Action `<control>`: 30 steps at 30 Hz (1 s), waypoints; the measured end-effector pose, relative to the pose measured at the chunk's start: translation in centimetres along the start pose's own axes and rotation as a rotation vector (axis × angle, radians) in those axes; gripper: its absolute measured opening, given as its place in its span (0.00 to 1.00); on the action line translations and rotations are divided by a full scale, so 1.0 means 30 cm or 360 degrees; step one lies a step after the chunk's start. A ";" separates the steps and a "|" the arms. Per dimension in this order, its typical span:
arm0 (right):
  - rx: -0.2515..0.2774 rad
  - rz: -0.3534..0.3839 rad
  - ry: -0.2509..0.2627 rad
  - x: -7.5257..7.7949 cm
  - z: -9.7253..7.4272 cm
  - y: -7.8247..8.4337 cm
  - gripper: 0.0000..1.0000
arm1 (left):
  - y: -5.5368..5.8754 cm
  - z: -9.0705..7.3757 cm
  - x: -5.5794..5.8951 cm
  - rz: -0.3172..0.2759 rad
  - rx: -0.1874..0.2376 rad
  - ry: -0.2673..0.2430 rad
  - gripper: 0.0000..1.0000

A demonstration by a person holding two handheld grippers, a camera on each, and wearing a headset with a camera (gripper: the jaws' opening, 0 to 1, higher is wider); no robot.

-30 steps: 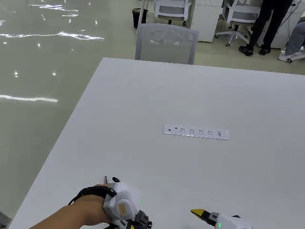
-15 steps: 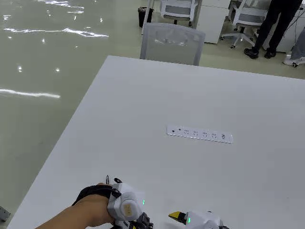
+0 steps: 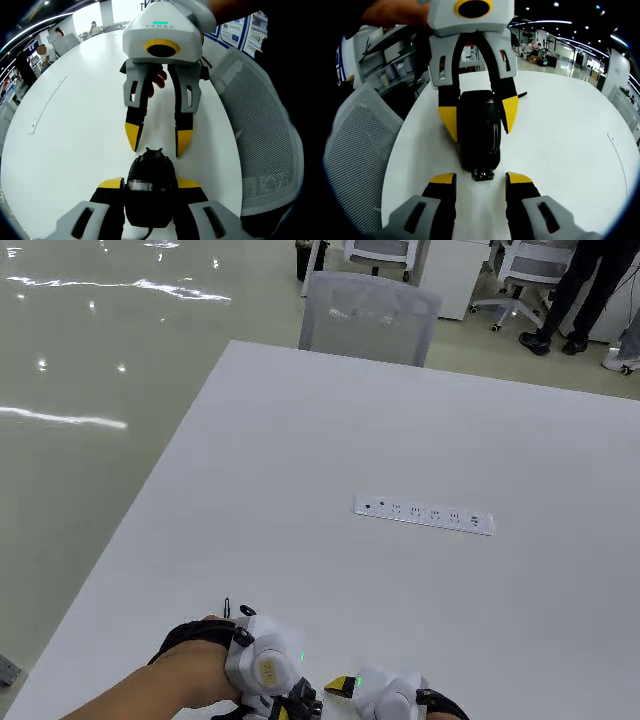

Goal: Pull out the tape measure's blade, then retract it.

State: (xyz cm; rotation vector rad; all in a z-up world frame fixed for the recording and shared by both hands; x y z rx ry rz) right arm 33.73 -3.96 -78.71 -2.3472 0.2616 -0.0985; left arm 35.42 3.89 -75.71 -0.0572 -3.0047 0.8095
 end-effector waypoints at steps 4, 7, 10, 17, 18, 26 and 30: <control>-0.0022 -0.0022 -0.0004 0.003 0.017 0.001 0.28 | -0.001 0.000 -0.002 -0.0009 0.0007 0.0004 0.34; -0.0030 -0.0042 -0.0006 0.004 0.025 0.003 0.21 | -0.001 0.000 -0.003 -0.0013 0.0006 0.0005 0.34; -0.0039 -0.0057 -0.0021 0.005 0.025 0.004 0.20 | -0.001 0.000 -0.004 -0.0017 0.0008 0.0003 0.34; -0.0077 -0.0090 -0.0022 0.019 0.021 0.002 0.14 | -0.001 -0.001 0.000 -0.0016 -0.0009 0.0002 0.34; -0.0083 -0.0073 -0.0035 0.009 0.019 0.007 0.14 | -0.003 0.000 0.000 -0.0010 -0.0014 0.0000 0.34; -0.0077 0.0005 -0.0029 0.016 0.019 0.009 0.12 | -0.001 0.001 -0.002 -0.0015 -0.0028 -0.0007 0.34; -0.0081 0.0005 -0.0029 0.016 0.019 0.010 0.12 | -0.001 0.001 -0.002 -0.0016 -0.0029 -0.0008 0.34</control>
Point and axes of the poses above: the centre of the closed fingertips' face, and the gripper's own axes: z roughly forward along the fingers, x roughly to its right, y roughly out of its underside, the point moved 5 cm from there along -z, roughly backward along the fingers, and after that the axes turned 2 degrees about y, right-handed, at the moved point
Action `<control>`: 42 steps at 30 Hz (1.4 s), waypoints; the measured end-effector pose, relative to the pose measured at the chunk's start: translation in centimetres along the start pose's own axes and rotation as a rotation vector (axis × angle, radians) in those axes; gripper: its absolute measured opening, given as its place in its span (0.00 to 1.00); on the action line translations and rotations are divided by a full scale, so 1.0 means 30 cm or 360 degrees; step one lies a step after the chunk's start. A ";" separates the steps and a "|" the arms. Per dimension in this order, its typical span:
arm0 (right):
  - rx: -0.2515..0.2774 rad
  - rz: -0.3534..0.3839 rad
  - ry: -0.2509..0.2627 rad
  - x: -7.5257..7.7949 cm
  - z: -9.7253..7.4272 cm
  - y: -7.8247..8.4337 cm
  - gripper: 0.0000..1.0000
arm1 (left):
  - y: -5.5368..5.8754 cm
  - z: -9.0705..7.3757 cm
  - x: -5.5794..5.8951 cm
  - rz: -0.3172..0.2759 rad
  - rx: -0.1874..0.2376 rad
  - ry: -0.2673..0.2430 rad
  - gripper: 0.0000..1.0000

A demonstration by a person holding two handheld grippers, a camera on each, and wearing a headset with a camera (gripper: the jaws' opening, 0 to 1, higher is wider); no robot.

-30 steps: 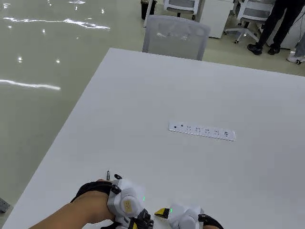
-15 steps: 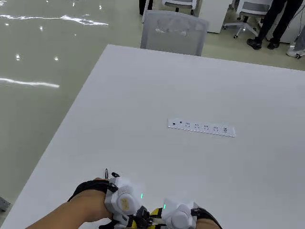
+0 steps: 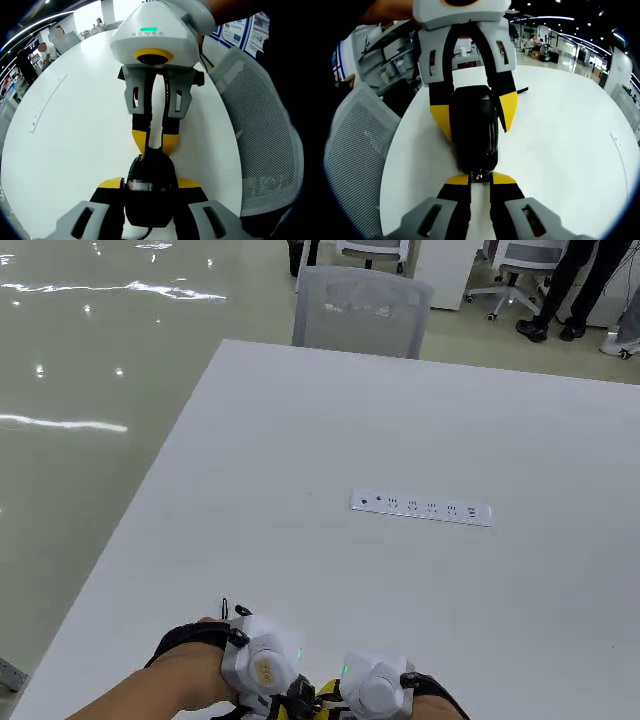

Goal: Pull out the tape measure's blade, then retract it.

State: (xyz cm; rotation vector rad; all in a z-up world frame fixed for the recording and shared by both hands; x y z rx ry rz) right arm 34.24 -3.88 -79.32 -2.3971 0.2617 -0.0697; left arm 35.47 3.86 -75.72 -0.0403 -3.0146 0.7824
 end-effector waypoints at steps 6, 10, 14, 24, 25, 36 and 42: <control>-0.0025 -0.0019 0.0005 0.007 -0.014 0.019 0.12 | -0.002 0.001 -0.003 -0.0014 -0.0008 -0.0002 0.34; -0.0035 -0.0003 0.0005 0.009 -0.025 0.031 0.12 | -0.001 0.002 -0.004 -0.0015 -0.0001 -0.0003 0.34; -0.0044 0.0005 0.0012 0.012 -0.032 0.041 0.12 | -0.002 0.001 -0.005 -0.0016 -0.0005 -0.0004 0.34; -0.0079 0.0013 0.0011 0.009 -0.060 0.063 0.12 | -0.001 0.002 -0.005 -0.0008 0.0006 -0.0004 0.34; -0.0084 0.0016 0.0011 0.010 -0.064 0.066 0.11 | -0.001 0.002 -0.005 -0.0011 0.0008 -0.0005 0.34; -0.0114 0.0022 0.0018 0.017 -0.083 0.088 0.11 | -0.001 0.002 -0.004 -0.0012 0.0012 -0.0009 0.34; -0.0120 0.0049 0.0026 0.020 -0.092 0.096 0.11 | -0.001 0.001 -0.003 -0.0015 0.0011 -0.0014 0.34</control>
Point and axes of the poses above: the centre of the closed fingertips' face, and the gripper's own axes: z roughly forward along the fingers, x roughly to its right, y roughly out of its underside, the point moved 5 cm from there along -z, roughly backward along the fingers, and after that the axes turned 2 degrees about y, right-handed, at the moved point
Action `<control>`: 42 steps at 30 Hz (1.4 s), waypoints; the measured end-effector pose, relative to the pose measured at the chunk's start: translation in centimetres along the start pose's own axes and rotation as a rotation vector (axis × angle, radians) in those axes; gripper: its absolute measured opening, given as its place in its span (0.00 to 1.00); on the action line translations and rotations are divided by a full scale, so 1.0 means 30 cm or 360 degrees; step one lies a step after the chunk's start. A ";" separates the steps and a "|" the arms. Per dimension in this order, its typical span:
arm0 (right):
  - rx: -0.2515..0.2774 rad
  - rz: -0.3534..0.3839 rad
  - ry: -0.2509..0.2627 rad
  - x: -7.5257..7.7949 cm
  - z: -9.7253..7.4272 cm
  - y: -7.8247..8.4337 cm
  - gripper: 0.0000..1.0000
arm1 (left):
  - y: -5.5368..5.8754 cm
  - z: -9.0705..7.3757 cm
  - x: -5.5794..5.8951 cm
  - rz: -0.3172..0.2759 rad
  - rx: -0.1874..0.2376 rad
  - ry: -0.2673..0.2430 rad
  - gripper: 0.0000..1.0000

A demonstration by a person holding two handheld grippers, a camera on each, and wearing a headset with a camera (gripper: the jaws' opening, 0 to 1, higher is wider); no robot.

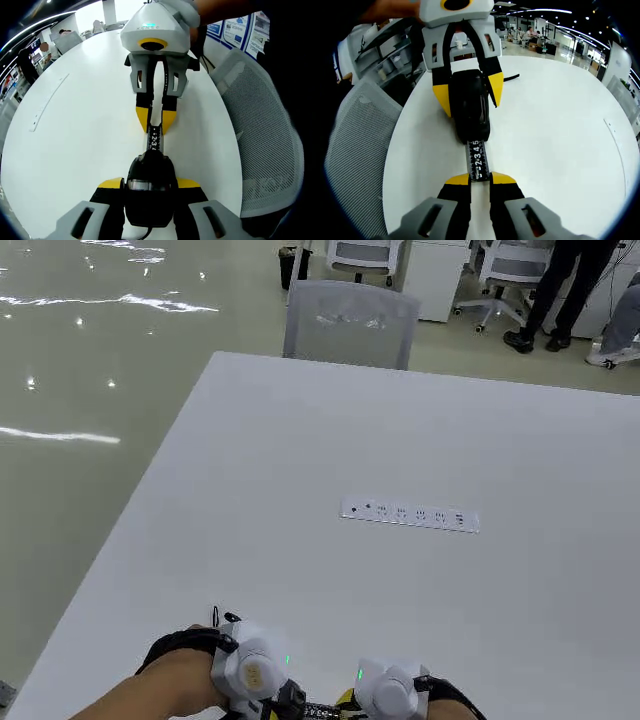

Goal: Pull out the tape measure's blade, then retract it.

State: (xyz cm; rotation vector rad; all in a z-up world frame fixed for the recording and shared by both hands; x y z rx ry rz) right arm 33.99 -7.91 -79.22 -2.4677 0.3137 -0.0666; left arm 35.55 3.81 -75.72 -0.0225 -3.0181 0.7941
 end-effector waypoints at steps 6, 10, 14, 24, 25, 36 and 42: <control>-0.0008 -0.0010 0.0008 0.003 -0.006 0.008 0.11 | -0.001 0.000 0.001 -0.0004 0.0004 -0.0003 0.34; -0.0011 -0.0021 0.0014 0.002 -0.008 0.012 0.12 | 0.000 0.000 0.001 -0.0001 0.0009 -0.0006 0.34; -0.0015 -0.0025 0.0014 0.003 -0.011 0.016 0.11 | 0.000 0.000 0.002 0.0002 0.0010 -0.0009 0.34; -0.0040 -0.0011 0.0022 0.015 -0.037 0.044 0.11 | 0.001 0.000 0.000 -0.0007 0.0012 -0.0009 0.34; -0.0043 -0.0009 0.0023 0.016 -0.040 0.047 0.11 | 0.001 0.000 0.000 -0.0008 0.0013 -0.0010 0.34; -0.0059 0.0016 0.0039 0.019 -0.064 0.076 0.11 | 0.001 0.001 0.002 -0.0008 0.0014 -0.0013 0.34; -0.0074 0.0014 0.0047 0.024 -0.080 0.096 0.11 | 0.002 0.001 0.001 -0.0010 0.0016 -0.0012 0.34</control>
Point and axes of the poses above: the centre of the closed fingertips' face, and the gripper's own axes: z roughly forward along the fingers, x roughly to its right, y roughly out of its underside, the point moved 5 cm from there along -z, roughly backward along the fingers, and after that the axes turned 2 degrees about y, right-handed, at the moved point
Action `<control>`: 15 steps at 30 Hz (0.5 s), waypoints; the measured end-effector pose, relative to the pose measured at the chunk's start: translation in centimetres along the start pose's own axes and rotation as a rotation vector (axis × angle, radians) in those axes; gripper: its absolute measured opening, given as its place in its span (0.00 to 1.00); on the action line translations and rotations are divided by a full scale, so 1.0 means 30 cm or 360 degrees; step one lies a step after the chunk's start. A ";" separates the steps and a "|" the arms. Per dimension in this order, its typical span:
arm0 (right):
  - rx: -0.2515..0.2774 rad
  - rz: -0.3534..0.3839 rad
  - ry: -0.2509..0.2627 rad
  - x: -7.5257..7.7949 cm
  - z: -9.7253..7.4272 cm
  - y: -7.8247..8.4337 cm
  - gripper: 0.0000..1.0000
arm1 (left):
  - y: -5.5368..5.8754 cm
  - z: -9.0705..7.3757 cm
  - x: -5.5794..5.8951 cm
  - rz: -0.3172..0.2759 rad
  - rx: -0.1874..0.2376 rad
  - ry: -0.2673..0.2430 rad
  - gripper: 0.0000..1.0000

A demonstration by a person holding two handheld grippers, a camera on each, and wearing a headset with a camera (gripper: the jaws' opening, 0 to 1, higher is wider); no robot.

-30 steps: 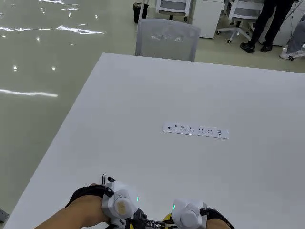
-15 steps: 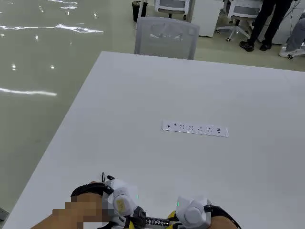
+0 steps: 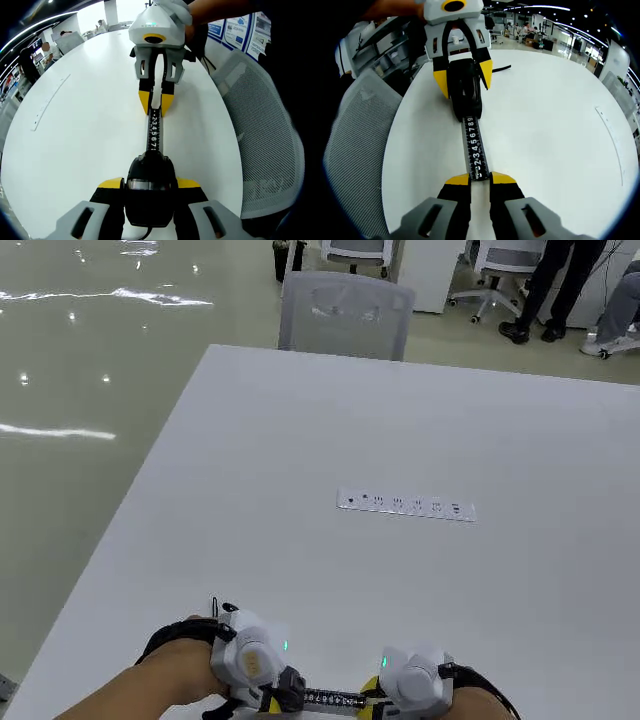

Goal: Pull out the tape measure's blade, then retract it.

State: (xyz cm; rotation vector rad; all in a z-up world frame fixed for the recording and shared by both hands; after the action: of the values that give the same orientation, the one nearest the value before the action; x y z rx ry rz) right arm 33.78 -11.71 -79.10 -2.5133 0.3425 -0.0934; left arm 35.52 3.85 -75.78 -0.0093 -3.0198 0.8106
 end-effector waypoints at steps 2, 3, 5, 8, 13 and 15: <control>0.0000 0.0005 0.0000 0.003 -0.005 0.008 0.11 | 0.000 0.000 0.000 -0.0002 -0.0001 -0.0001 0.34; 0.0001 0.0009 0.0002 0.004 -0.007 0.011 0.11 | 0.000 0.000 0.000 -0.0009 0.0001 -0.0004 0.34; -0.0002 0.0013 0.0000 0.005 -0.009 0.014 0.11 | 0.000 -0.001 0.000 -0.0013 0.0006 -0.0005 0.34; -0.0010 0.0017 -0.0004 0.007 -0.013 0.021 0.11 | 0.001 0.000 -0.001 -0.0010 0.0007 -0.0003 0.34; -0.0018 0.0003 -0.0004 0.009 -0.020 0.030 0.12 | 0.001 0.001 -0.002 -0.0018 0.0014 -0.0002 0.34; -0.0026 0.0005 -0.0005 0.010 -0.022 0.033 0.12 | 0.001 0.000 -0.002 -0.0018 0.0018 -0.0002 0.34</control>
State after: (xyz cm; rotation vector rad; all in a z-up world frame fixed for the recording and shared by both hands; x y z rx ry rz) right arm 33.75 -12.94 -79.12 -2.5289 0.3470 -0.0859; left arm 35.59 3.87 -75.79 0.0084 -3.0133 0.8273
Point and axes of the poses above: the centre of the closed fingertips' face, and the gripper's own axes: z roughly forward along the fingers, x roughly to its right, y roughly out of its underside, the point moved 5 cm from there along -z, roughly backward along the fingers, and after that the axes turned 2 degrees about y, right-handed, at the moved point
